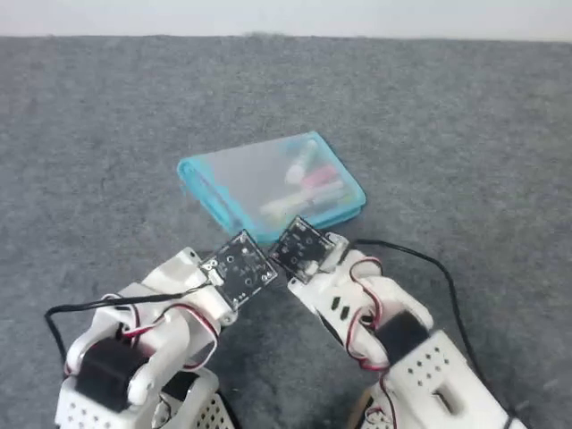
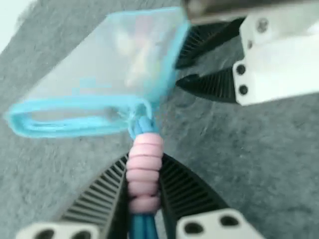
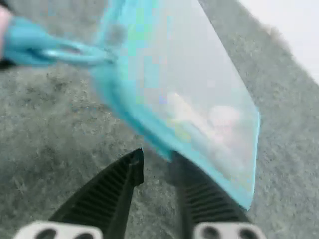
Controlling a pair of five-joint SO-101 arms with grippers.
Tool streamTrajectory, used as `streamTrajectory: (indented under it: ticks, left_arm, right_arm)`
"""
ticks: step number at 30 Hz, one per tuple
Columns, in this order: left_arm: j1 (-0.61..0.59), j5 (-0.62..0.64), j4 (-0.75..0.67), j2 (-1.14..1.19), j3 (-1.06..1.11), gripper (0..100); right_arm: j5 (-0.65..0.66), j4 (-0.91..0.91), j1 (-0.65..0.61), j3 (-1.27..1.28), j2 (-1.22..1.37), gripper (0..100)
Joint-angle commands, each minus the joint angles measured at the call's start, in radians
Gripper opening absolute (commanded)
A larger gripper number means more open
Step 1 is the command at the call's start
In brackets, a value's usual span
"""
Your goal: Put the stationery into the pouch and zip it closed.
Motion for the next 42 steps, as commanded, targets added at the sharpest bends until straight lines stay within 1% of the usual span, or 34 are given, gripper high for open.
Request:
streamTrajectory:
  ticks: [1,6,13,19,24,30,37,42]
  left_arm:
    - [0.063,0.046,0.005,0.018,-0.076,1]
    - [0.064,0.048,-0.003,0.018,-0.076,1]
    - [0.064,0.048,0.000,0.014,-0.076,1]
    - [0.066,0.043,-0.014,0.015,-0.076,1]
    - [0.064,0.043,-0.023,0.018,-0.073,1]
    - [0.064,0.043,-0.021,0.015,-0.079,1]
    - [0.058,0.041,-0.034,0.020,-0.077,1]
    - [0.058,0.040,-0.038,0.020,-0.074,1]
  right_arm:
    - [-0.015,0.053,-0.008,0.003,-0.120,22.2]
    - [-0.015,0.074,-0.093,0.011,-0.157,20.9]
    - [-0.015,-0.041,-0.084,0.009,-0.065,21.0]
    - [-0.015,-0.077,-0.090,0.005,0.051,21.0]
    - [-0.015,-0.010,-0.176,0.005,0.022,21.0]
    - [-0.015,0.001,-0.171,0.006,-0.022,20.9]
    - [-0.015,0.067,-0.177,0.006,-0.031,20.9]
    - [-0.014,0.111,-0.251,0.006,-0.033,20.9]
